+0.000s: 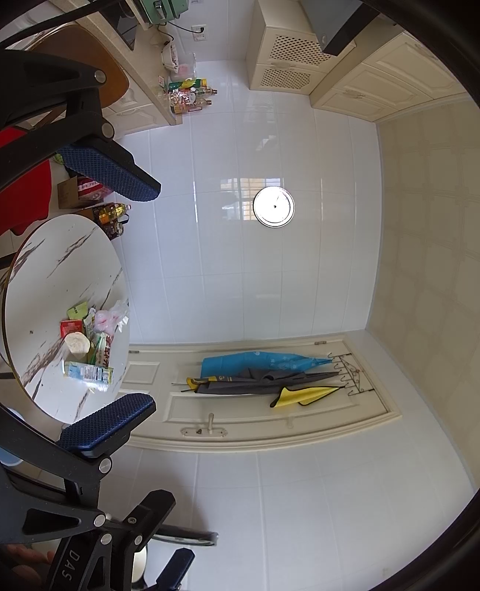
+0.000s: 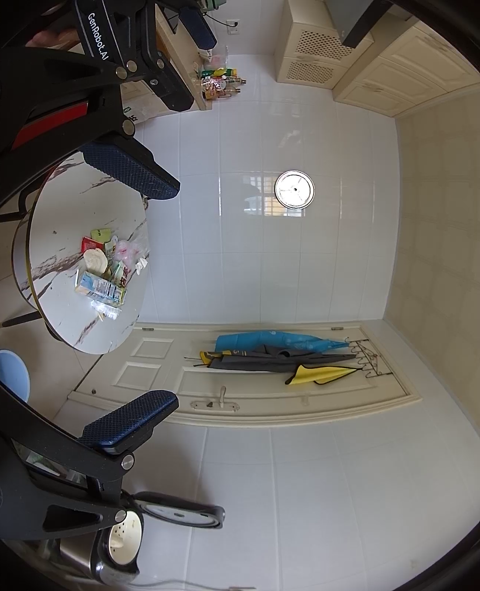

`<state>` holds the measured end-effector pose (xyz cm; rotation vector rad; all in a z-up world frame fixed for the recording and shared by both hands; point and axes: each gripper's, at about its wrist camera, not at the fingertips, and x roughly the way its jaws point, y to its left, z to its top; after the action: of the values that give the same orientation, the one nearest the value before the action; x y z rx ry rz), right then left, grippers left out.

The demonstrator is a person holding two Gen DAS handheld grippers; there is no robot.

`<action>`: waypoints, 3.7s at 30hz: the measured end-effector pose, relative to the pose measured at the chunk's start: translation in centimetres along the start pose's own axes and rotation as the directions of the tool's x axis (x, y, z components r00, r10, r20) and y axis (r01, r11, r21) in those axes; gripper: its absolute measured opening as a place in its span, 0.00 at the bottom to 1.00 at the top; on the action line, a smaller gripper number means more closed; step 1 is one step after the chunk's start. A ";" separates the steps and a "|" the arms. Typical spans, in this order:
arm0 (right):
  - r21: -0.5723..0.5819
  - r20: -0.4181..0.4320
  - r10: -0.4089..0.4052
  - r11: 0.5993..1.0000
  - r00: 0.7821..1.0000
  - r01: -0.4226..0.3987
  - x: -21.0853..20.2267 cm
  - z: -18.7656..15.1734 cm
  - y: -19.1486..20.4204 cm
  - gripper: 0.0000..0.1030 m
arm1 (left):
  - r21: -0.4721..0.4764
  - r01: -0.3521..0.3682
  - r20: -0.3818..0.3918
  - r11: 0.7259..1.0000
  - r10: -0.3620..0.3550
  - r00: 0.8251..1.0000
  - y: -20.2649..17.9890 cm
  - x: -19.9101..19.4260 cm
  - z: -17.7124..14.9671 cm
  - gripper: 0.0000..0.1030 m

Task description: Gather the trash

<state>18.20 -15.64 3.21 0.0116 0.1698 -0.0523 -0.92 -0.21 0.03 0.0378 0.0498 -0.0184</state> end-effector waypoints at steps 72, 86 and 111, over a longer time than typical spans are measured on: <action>0.133 -0.558 0.098 0.991 0.824 -0.027 28.9 -19.1 -4.0 1.00 | 0.022 0.005 -0.580 1.000 0.008 0.815 1.9 33.5 -10.8 0.99; 0.171 -0.634 0.163 0.983 0.756 -0.068 36.4 -22.6 -2.0 0.42 | 0.004 0.134 -0.584 0.991 -0.106 0.805 1.5 40.3 -12.6 0.99; 0.348 -0.593 0.329 0.928 0.735 -0.135 32.7 -22.8 -9.3 0.37 | 0.037 0.295 -0.748 0.955 -0.170 0.642 -5.1 52.1 -18.8 0.47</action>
<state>46.10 -26.18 -24.85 0.3458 0.8589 0.1903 50.06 -5.54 -21.54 0.1980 0.8870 -0.2730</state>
